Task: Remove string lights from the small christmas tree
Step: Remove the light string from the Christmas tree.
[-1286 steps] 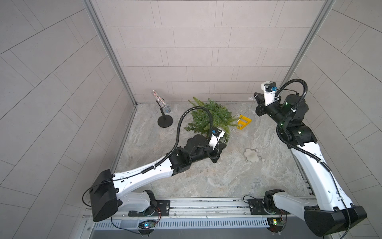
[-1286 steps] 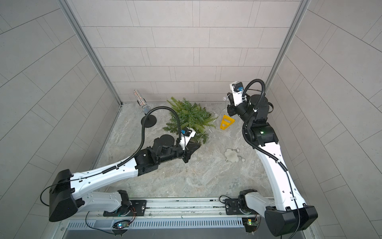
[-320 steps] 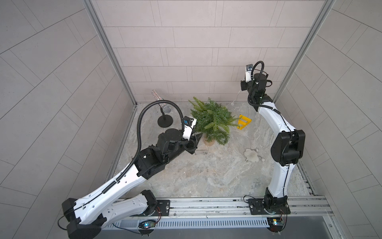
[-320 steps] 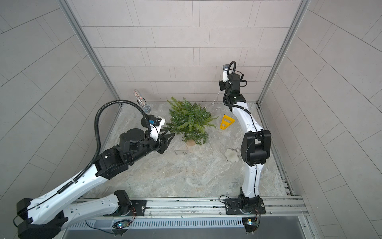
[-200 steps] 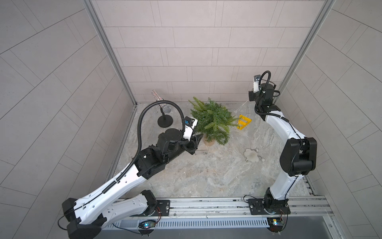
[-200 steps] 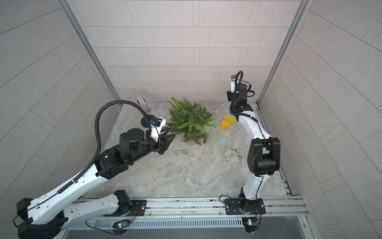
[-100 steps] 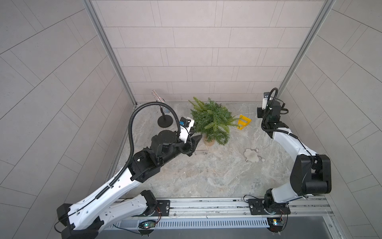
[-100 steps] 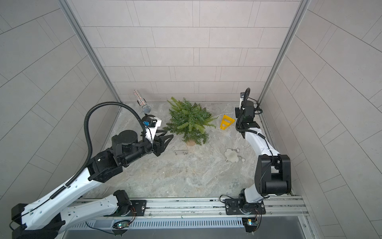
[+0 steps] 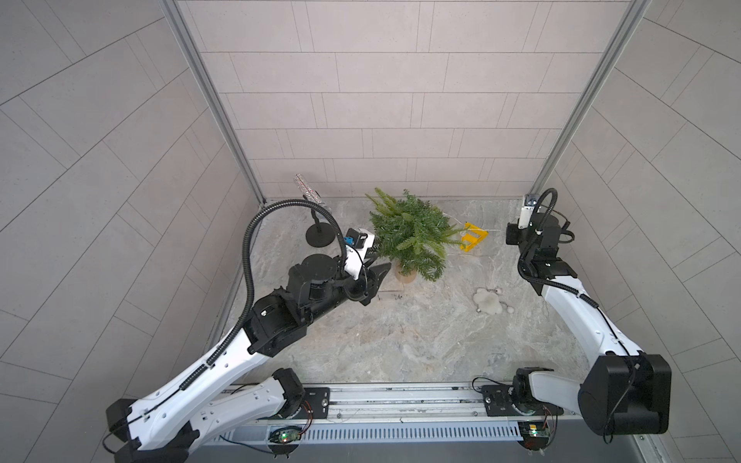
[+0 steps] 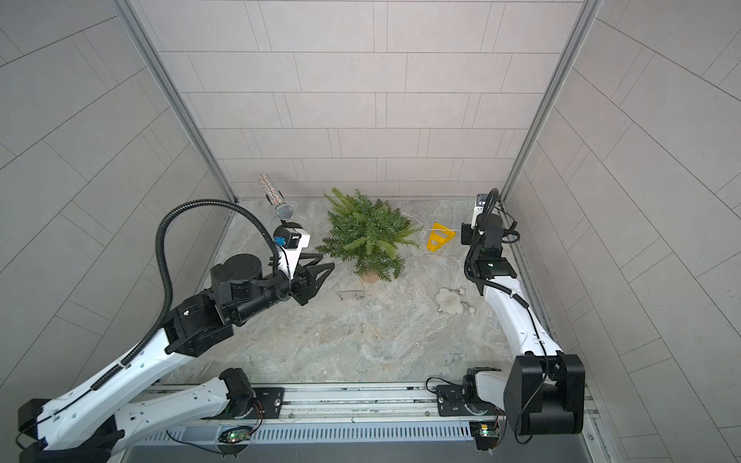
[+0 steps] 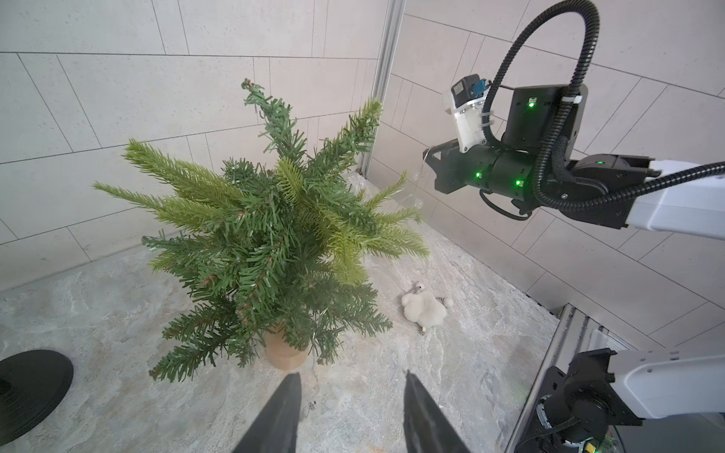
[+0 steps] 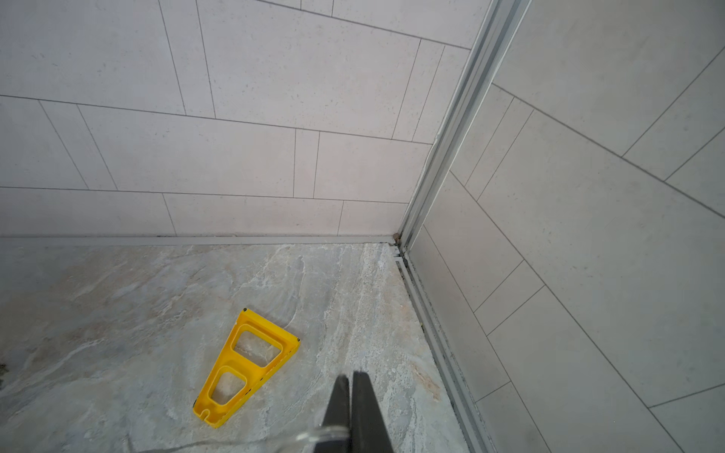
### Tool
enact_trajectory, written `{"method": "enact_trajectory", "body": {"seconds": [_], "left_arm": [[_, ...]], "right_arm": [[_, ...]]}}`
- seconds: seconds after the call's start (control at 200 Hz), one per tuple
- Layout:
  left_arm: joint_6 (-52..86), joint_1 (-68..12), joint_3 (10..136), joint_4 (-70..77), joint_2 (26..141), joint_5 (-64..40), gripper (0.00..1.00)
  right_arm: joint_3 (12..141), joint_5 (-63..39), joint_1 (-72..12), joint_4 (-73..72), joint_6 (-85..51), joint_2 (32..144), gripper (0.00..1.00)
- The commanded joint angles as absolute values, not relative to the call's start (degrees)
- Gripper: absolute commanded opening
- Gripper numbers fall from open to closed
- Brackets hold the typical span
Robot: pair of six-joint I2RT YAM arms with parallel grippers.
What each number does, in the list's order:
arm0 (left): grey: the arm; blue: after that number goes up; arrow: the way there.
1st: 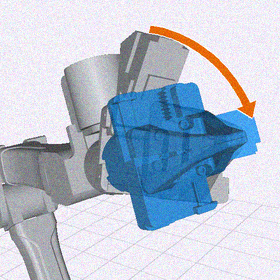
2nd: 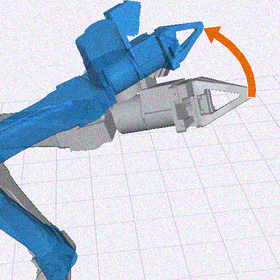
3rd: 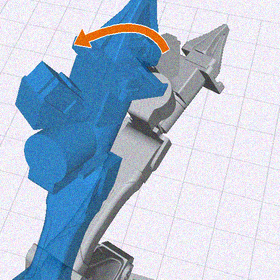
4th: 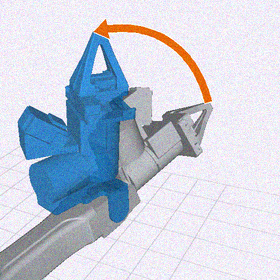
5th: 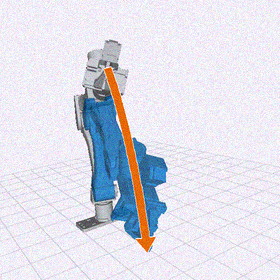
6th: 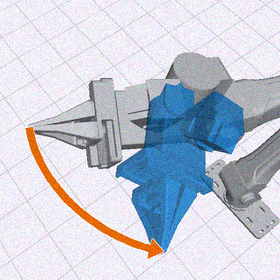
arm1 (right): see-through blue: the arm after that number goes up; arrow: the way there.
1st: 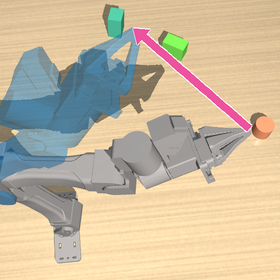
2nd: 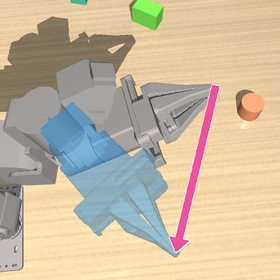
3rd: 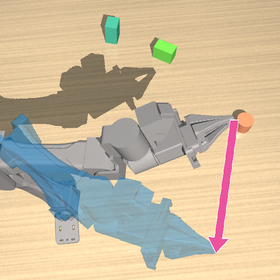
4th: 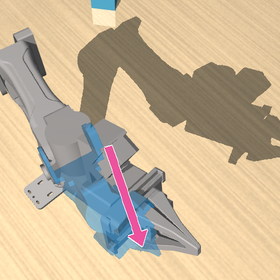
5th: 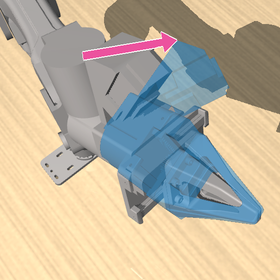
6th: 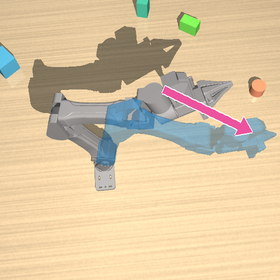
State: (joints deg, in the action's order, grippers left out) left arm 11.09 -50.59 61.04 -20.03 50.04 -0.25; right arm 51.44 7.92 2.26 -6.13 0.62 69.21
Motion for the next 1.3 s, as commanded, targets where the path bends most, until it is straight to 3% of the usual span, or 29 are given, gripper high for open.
{"method": "enact_trajectory", "body": {"seconds": [0.0,0.315,0.41,0.57,0.691,0.811,0.936,1.101,1.291], "left_arm": [[11.52,-50.30,60.12,-19.60,49.13,-1.28,0.46],[13.35,-50.28,59.11,-18.11,49.35,-1.82,0.46],[13.16,-50.29,59.40,-18.15,49.72,-1.91,0.46],[11.90,-50.30,60.77,-19.43,50.38,-1.11,0.46],[10.78,-50.34,61.33,-20.34,50.47,-0.03,0.46],[9.78,-50.27,62.00,-21.29,50.62,0.88,0.46],[8.64,-50.29,62.09,-22.14,50.64,1.65,0.46],[7.86,-49.94,62.48,-22.77,50.87,2.91,0.46],[7.68,-49.46,63.49,-22.85,52.94,2.90,0.46]], "right_arm": [[50.15,3.47,2.19,-3.02,-2.17,68.44,0.00],[52.72,5.31,1.97,3.46,-4.13,72.95,0.00],[53.21,6.88,1.94,5.16,-4.47,73.38,0.31],[54.06,5.54,2.08,6.45,-4.90,73.67,0.46],[54.46,-1.31,2.12,4.63,-2.69,74.26,0.47],[55.67,-17.37,2.13,0.24,0.85,78.05,0.46],[49.80,-30.19,2.11,-20.78,1.78,82.19,0.45],[46.94,-34.81,1.71,-35.46,-2.49,87.83,0.45],[44.38,-35.60,-0.34,-40.79,-1.14,92.41,0.45]]}}
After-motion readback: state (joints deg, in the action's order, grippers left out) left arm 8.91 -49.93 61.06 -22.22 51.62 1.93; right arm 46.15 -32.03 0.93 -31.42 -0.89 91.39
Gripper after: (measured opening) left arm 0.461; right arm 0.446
